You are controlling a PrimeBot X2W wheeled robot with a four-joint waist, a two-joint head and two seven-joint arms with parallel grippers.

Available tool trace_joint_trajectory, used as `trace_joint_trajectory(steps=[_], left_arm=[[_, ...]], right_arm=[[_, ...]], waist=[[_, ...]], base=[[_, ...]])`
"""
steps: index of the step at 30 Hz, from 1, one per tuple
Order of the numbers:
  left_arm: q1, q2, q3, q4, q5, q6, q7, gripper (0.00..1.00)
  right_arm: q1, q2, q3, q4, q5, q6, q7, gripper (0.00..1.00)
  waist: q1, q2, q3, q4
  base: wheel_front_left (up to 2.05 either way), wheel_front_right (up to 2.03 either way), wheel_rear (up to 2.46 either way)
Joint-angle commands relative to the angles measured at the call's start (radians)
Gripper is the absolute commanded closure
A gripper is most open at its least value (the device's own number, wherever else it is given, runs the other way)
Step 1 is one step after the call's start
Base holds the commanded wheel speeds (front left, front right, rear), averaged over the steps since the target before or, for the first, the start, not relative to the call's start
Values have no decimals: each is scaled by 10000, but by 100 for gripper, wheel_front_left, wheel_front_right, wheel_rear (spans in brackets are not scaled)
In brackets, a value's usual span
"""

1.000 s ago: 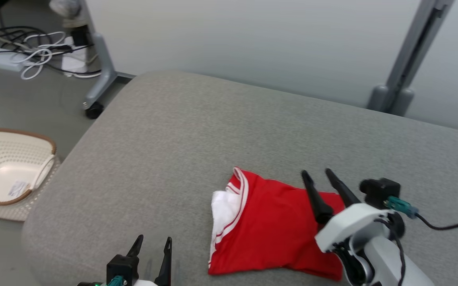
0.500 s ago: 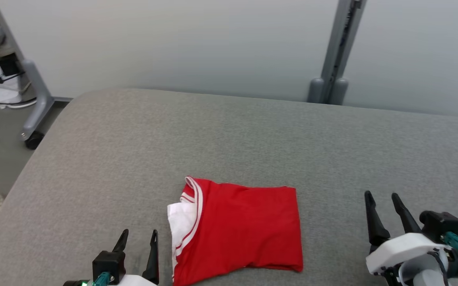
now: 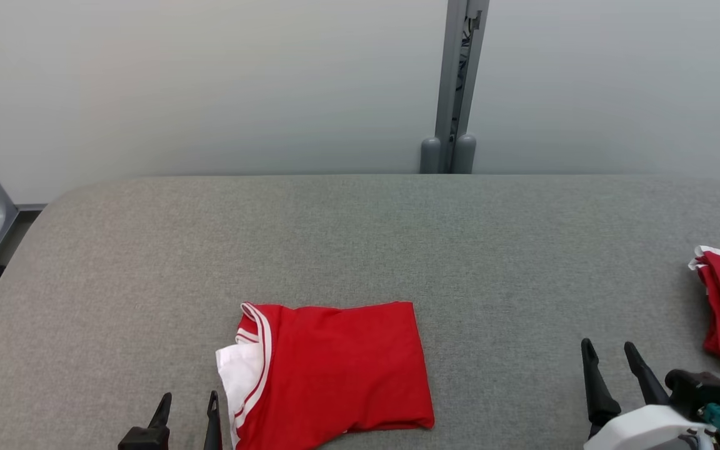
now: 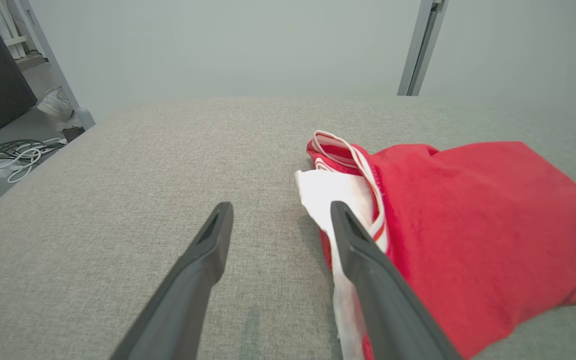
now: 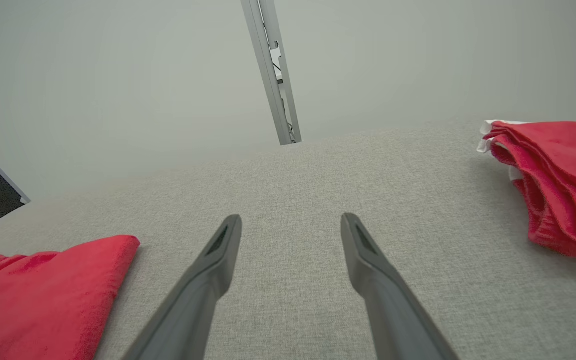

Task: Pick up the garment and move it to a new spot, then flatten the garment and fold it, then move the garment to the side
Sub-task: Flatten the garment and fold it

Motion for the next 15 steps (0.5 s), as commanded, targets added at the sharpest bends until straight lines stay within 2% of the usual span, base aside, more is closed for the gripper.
trace_joint_trajectory(steps=[1, 9, 15], left_arm=[[108, 44, 70, -36, 63, -26, -10, 0], [658, 44, 446, -377, 300, -33, -10, 0], [787, 44, 536, -612, 504, -41, -10, 0]], right_arm=[[151, -57, 26, -42, -9, 0, -40, 0], [589, -57, 213, -153, -292, 0, -40, 0], [844, -60, 434, -393, -1191, 0, -41, 0]], waist=[[0, 0, -101, -100], [0, 0, -380, -241], [0, 0, -415, -191]], base=[[0, 0, 0], [0, 0, 0], [0, 0, 0]])
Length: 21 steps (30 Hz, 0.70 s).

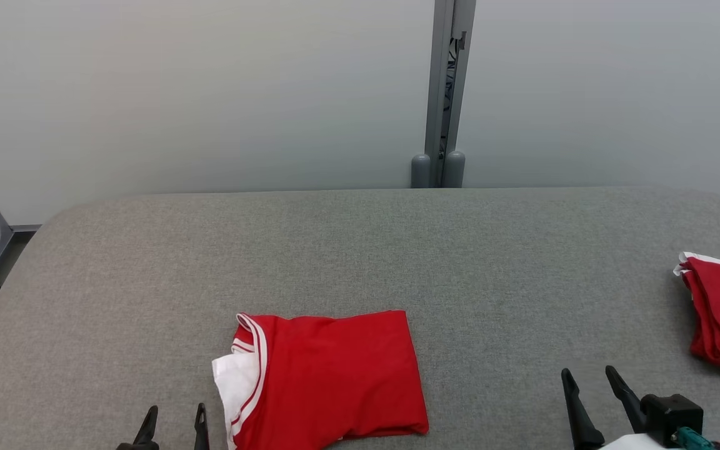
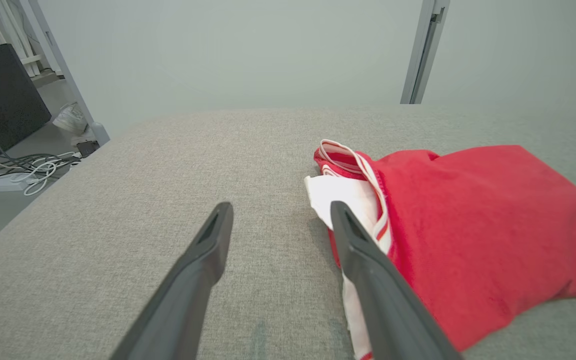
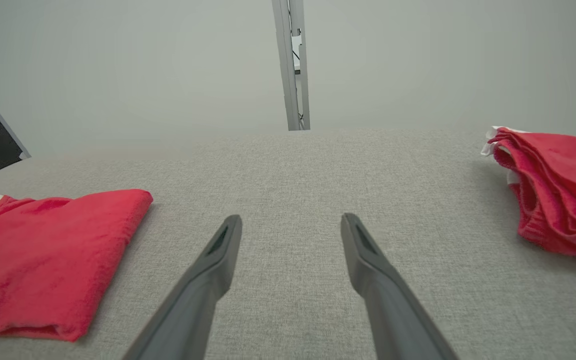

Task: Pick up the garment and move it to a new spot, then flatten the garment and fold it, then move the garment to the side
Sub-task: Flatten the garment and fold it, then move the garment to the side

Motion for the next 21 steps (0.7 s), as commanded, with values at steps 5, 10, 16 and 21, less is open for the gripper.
trace_joint_trajectory(steps=[5, 10, 16, 21], left_arm=[[82, 42, 52, -129, 92, -40, -10, 0], [85, 42, 48, -170, 42, -5, -10, 0], [0, 42, -1, -150, 28, -10, -10, 0], [-168, 44, -61, -91, -31, -45, -10, 0]], right_arm=[[234, -63, 141, -257, -518, 0, -41, 0], [328, -62, 110, -276, -457, 0, -41, 0], [274, -62, 61, -236, -414, 0, -41, 0], [172, -57, 161, -269, -517, 0, -41, 0]], waist=[[0, 0, -3, 23], [0, 0, 7, 18], [0, 0, 35, 32], [0, 0, 244, 206]], base=[[0, 0, 0], [0, 0, 0], [0, 0, 0], [0, 0, 0]])
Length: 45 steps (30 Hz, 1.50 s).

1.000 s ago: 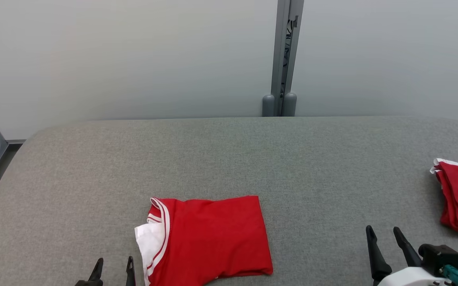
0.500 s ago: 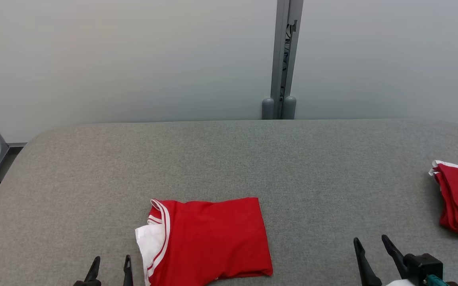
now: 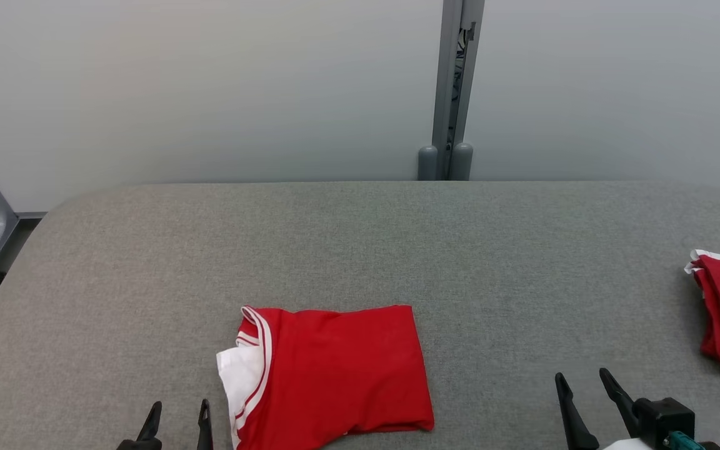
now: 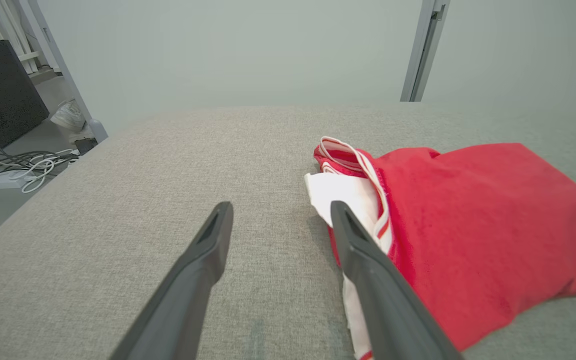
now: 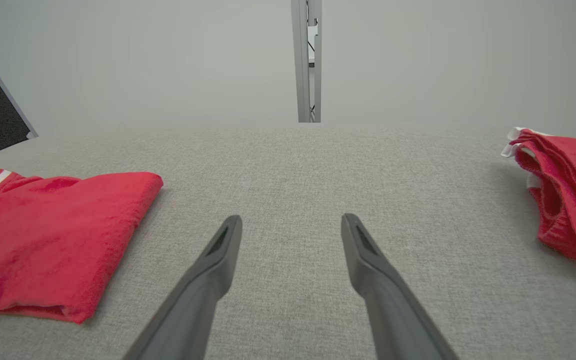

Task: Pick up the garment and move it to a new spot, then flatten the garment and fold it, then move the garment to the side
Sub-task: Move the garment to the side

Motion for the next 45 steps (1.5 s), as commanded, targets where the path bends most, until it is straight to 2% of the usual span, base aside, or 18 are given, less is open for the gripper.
trace_joint_trajectory(steps=[1, 5, 15, 22, 28, 29, 31, 32, 38, 45], left_arm=[[-179, 45, -28, 75, -101, -41, -10, 0], [-318, 44, -250, 87, -144, -120, -10, 0], [-822, 49, -974, 76, -193, -143, -10, 0], [-1244, 41, -1333, 49, -364, -70, -10, 0], [-1409, 44, -1544, 101, -574, 53, -10, 0], [-1430, 44, -1555, 100, -594, 75, -10, 0], [-1470, 41, -1585, 88, -605, 99, -10, 0], [-1482, 42, -1577, 95, -617, 114, -10, 0], [-1258, 41, -1332, 157, -550, -2, -10, 0], [-1101, 42, -1049, 139, -399, -133, -10, 0]], right_arm=[[-86, -53, 54, -17, -61, 0, -41, 0], [-253, -54, 404, 76, 125, 0, -41, 0], [-1499, -56, 2058, 666, 731, 0, -41, 0], [-2712, -60, 2648, 1598, 1328, 0, -41, 0], [-3363, -57, 3407, 2935, 2394, 0, -41, 0], [-3446, -57, 3577, 3148, 2548, 0, -35, 5], [-3583, -57, 3902, 3408, 2735, 0, -15, 91], [-3630, -57, 3960, 3394, 2908, 0, -17, 100], [-3621, -86, 4084, 3347, 3190, -3, -18, 100], [-3369, -77, 4032, 3179, 3046, -2, -21, 100]], waist=[[0, 0, 161, 124], [0, 0, 456, 414], [0, 0, 1478, 1359], [0, 0, 2079, 1866], [0, 0, 2268, 2015], [0, 0, 2283, 2007], [0, 0, 2290, 1938], [0, 0, 2264, 1874], [0, 0, 1865, 1171], [0, 0, 1407, -769]], base=[[0, 0, 0], [0, 0, 0], [0, 0, 0], [0, 0, 0], [0, 0, 0], [0, 0, 0], [0, 0, 0], [0, 0, 0], [0, 0, 0], [0, 0, 0]])
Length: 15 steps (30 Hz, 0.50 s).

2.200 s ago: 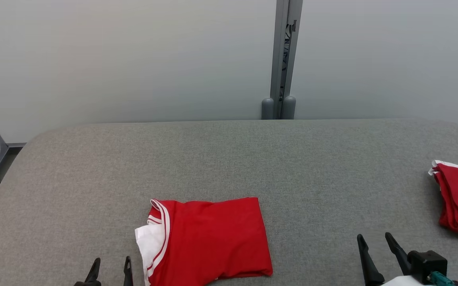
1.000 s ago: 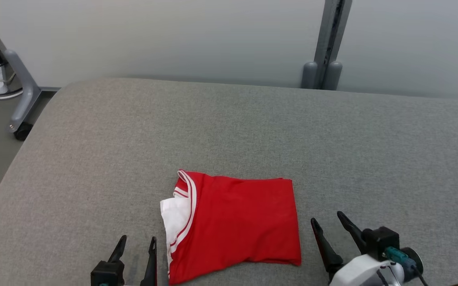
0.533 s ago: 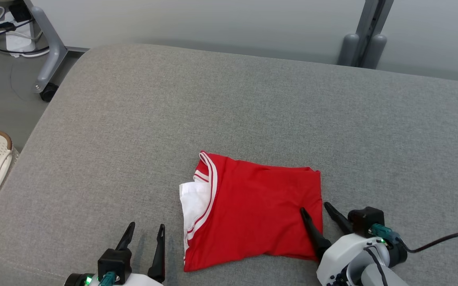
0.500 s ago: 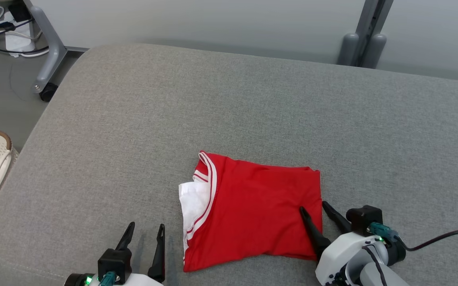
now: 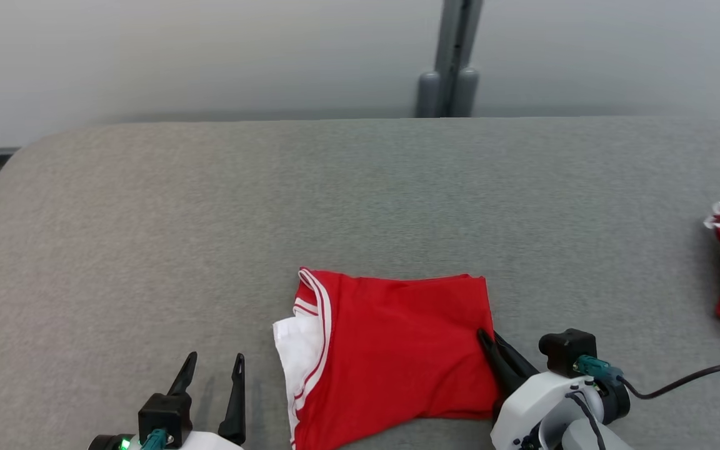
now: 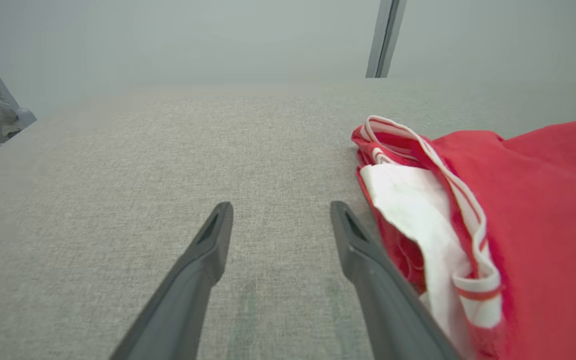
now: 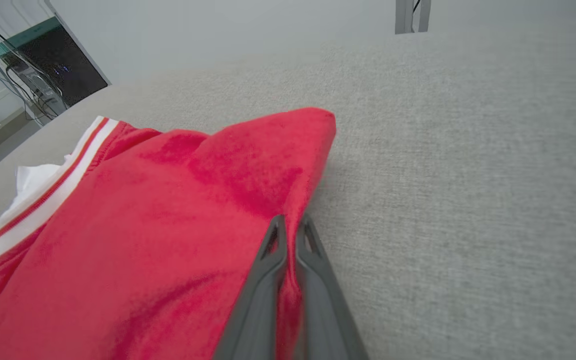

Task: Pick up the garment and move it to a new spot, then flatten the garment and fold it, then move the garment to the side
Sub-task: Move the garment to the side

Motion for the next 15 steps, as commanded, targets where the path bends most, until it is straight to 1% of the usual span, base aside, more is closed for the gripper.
trace_joint_trajectory(steps=[1, 5, 10, 12, 15], left_arm=[[80, 37, 52, -12, 96, -35, -10, 0], [-15, 34, 68, 31, 90, -67, -10, 0], [-294, 38, -96, 62, 32, -51, -10, 0], [-363, 35, -156, 92, 35, -63, -10, 0], [-512, 43, -325, 213, 79, -90, -10, 0]], right_arm=[[113, -110, -62, -28, -28, -4, 5, 100], [173, -103, -91, -115, -112, -4, 5, 100], [165, -92, -107, -203, -268, -4, 5, 100], [191, -98, -93, -282, -238, -4, 5, 100], [300, -87, -170, -444, -252, -4, 5, 100]], waist=[[0, 0, -303, -1158], [0, 0, -283, -2535], [0, 0, -151, -4094], [0, 0, -97, -4633], [0, 0, -21, -5257]], base=[[0, 0, 0], [0, 0, 0], [0, 0, 0], [0, 0, 0], [0, 0, 0]])
